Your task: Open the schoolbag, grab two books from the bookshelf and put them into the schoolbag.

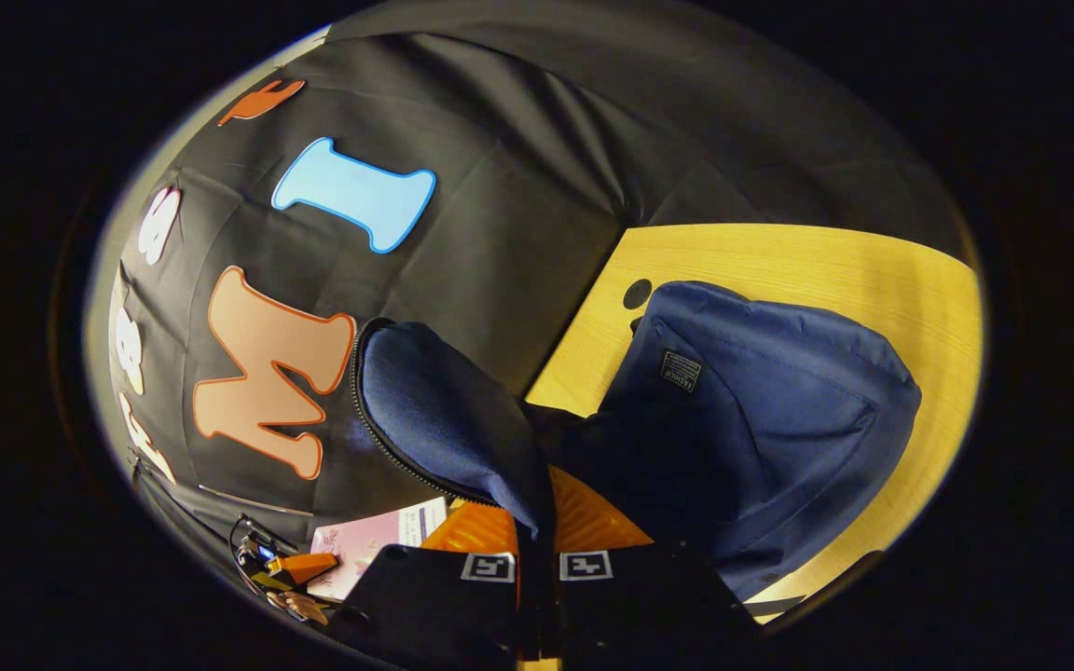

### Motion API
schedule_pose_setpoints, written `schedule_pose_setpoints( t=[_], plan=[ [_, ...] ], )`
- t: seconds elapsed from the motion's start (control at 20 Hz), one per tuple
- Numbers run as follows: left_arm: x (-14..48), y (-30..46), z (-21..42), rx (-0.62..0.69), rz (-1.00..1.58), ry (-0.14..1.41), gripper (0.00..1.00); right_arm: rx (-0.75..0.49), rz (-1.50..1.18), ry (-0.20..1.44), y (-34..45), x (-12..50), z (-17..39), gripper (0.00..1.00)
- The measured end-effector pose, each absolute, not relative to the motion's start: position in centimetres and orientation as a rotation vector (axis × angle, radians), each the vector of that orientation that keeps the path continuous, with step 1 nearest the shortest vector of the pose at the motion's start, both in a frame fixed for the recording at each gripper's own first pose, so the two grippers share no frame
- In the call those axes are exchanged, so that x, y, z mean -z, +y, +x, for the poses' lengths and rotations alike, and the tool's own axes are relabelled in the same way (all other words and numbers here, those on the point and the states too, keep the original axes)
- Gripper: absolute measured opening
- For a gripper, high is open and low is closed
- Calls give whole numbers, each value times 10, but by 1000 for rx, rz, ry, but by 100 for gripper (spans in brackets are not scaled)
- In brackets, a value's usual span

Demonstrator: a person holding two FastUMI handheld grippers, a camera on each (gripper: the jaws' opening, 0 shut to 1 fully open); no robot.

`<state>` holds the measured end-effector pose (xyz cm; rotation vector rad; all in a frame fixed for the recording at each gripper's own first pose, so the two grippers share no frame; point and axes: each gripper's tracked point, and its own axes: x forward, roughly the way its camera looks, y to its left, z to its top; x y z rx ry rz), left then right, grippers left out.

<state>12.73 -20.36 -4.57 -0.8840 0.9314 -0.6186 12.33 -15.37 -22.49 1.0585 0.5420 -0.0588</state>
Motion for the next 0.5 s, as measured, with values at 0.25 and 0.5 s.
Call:
schedule_pose_setpoints(
  t=[0.25,0.5],
  plan=[
    [65,-237,133,630,-897,954,32,53,1062,535,-157,222,123,3],
    [88,-267,131,626,-866,1000,34,45,1067,529,-160,219,125,3]
  ],
)
